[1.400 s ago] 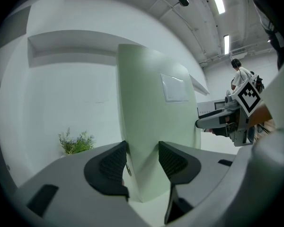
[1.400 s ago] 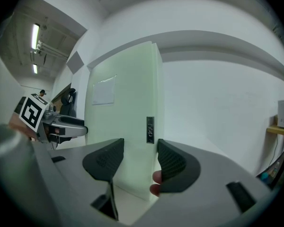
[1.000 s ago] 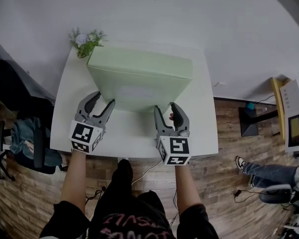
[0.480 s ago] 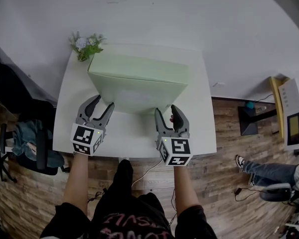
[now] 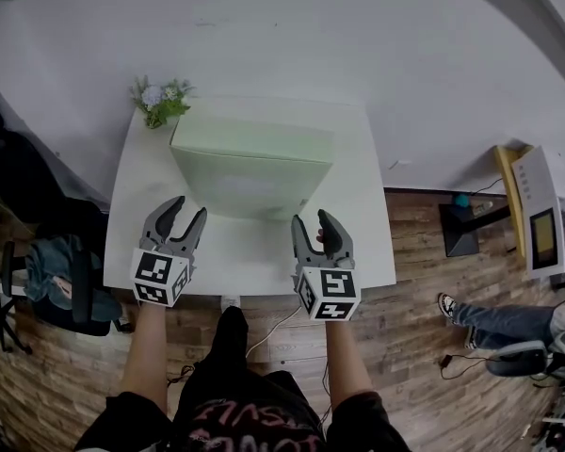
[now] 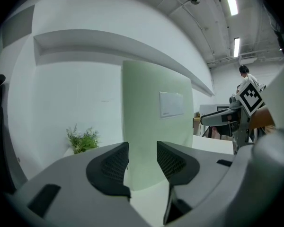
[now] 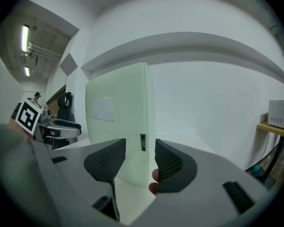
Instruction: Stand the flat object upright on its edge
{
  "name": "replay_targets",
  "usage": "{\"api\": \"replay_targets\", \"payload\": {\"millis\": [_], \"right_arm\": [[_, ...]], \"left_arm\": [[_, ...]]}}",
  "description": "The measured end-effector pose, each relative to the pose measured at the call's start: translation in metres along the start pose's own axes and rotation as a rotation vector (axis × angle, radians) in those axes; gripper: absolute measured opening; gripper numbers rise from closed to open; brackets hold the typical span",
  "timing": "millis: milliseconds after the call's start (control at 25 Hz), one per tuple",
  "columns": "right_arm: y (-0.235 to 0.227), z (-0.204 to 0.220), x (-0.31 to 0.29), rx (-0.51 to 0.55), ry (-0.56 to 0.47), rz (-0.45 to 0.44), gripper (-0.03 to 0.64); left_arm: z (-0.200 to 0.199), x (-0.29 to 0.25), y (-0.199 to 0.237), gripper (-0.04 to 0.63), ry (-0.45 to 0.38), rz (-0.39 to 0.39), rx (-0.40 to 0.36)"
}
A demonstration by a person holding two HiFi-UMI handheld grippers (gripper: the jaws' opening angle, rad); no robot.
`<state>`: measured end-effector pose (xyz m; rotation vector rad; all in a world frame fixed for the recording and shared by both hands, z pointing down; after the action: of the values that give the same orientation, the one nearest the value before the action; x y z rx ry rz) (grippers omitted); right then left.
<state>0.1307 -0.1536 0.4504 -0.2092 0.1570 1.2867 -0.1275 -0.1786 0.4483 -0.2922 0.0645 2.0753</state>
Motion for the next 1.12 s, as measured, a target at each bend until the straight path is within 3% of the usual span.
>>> {"api": "replay_targets", "payload": {"millis": [200, 360, 640, 1120], "right_arm": [[0.002, -0.008, 0.016, 0.003, 0.004, 0.024, 0.157], [0.009, -0.016, 0.031, 0.020, 0.010, 0.025, 0.119], [0.012, -0.031, 0.055, 0.009, -0.006, 0.009, 0.086], [0.020, -0.039, 0.084, -0.002, -0.014, 0.016, 0.037]], "left_arm": [[-0.008, 0.010, -0.012, 0.185, 0.011, 0.014, -0.010], [-0.022, 0.021, -0.021, 0.130, -0.001, 0.015, -0.008], [-0.050, 0.034, -0.046, 0.098, -0.022, 0.035, -0.040], [-0.068, 0.076, -0.053, 0.034, -0.050, -0.040, -0.005]]}}
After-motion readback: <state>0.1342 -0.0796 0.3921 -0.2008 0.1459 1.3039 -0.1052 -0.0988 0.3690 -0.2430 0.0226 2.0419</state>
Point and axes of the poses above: the fingertips, and each gripper's own axes: x backward along the fingers, y to its left, z out of its underside, the point moved 4 cm from there along x, backward along the fingers, and after that the axes turned 1 degree about -x, right-handed, at the moved point
